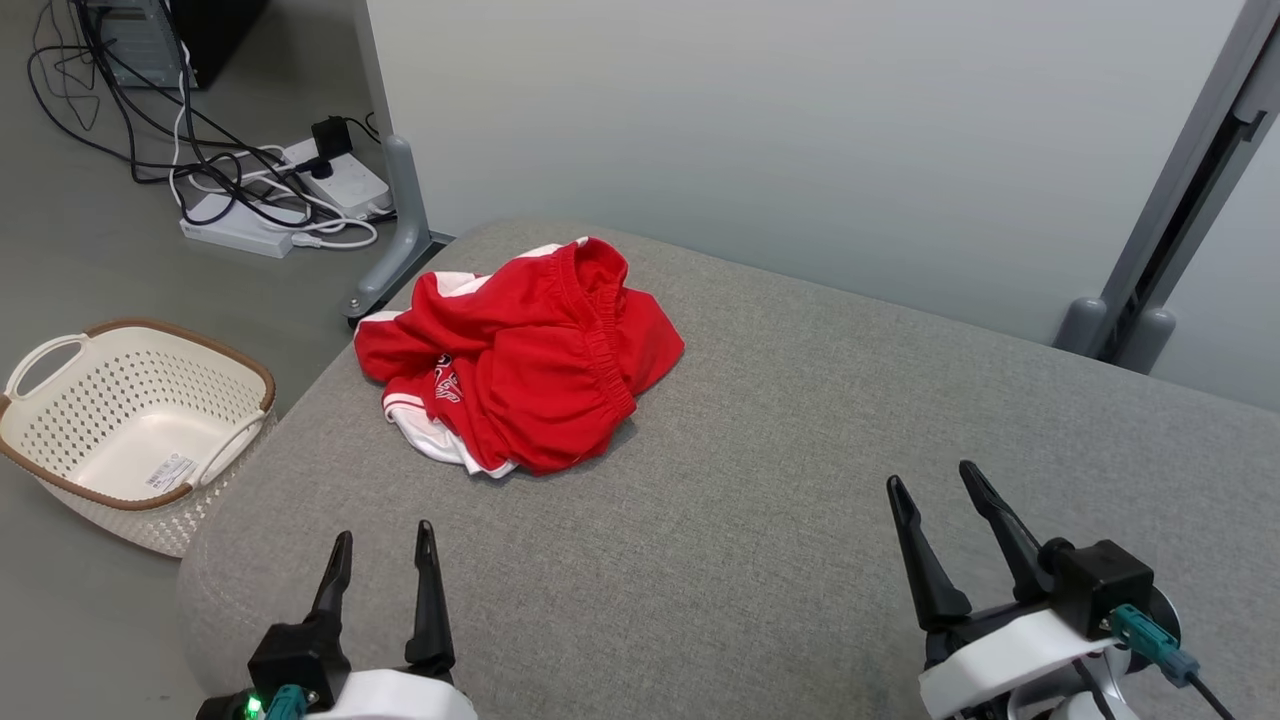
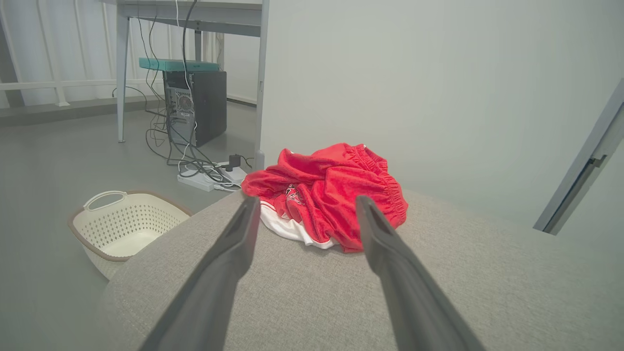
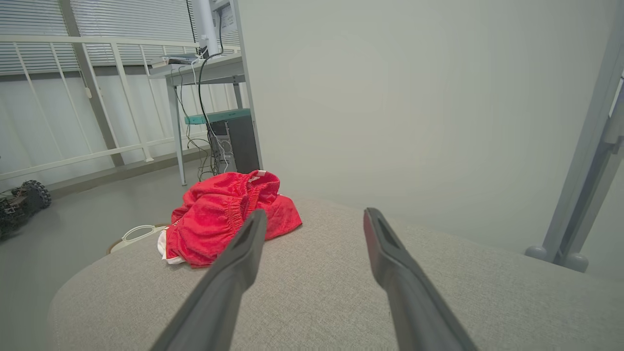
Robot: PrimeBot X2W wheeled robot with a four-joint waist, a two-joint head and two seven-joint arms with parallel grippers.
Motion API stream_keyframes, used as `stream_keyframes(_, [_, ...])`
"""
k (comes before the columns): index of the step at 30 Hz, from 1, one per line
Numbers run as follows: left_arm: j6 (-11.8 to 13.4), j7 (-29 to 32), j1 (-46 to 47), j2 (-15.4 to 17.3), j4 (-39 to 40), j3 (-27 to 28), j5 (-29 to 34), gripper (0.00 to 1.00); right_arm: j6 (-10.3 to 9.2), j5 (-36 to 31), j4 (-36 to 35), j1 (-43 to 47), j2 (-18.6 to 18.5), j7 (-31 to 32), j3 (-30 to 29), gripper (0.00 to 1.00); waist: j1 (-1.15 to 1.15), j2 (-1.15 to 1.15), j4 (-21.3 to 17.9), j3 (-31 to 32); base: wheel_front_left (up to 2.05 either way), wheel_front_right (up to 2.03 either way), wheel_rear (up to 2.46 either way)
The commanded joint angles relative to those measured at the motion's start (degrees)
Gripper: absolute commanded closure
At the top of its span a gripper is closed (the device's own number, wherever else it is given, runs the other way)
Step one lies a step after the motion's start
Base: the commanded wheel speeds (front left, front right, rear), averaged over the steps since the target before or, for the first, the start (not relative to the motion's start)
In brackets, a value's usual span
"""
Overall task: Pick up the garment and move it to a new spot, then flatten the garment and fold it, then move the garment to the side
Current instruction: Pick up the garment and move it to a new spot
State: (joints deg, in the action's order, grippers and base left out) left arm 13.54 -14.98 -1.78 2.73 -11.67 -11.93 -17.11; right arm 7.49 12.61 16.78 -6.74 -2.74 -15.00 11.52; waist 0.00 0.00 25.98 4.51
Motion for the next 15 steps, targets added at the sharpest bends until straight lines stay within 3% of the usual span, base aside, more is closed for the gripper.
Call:
stream_keyframes(1, [-1.07,-0.20,1.42,0.28,-0.40,0.59,0.74,0.00,0.01,-0.43,-0.49,0.75,-0.24,-0.27,-0.60,0.00,0.00,0.00,-0.02,0.04,0.00,0.00,0.00])
stream_keyframes(8, [-6.71,-0.21,6.36,0.75,-2.66,2.55,2.63,0.00,0.01,-1.46,-2.71,1.98,-0.38,-0.27,-2.30,0.00,0.00,0.00,-2.31,-2.00,0.00,0.00,0.00])
stream_keyframes(15, [-8.64,1.51,12.84,2.89,-4.51,3.56,2.64,0.00,0.01,-0.87,-6.30,0.97,-3.29,-0.26,-1.73,0.00,0.00,0.00,-6.48,-7.34,0.00,0.00,0.00])
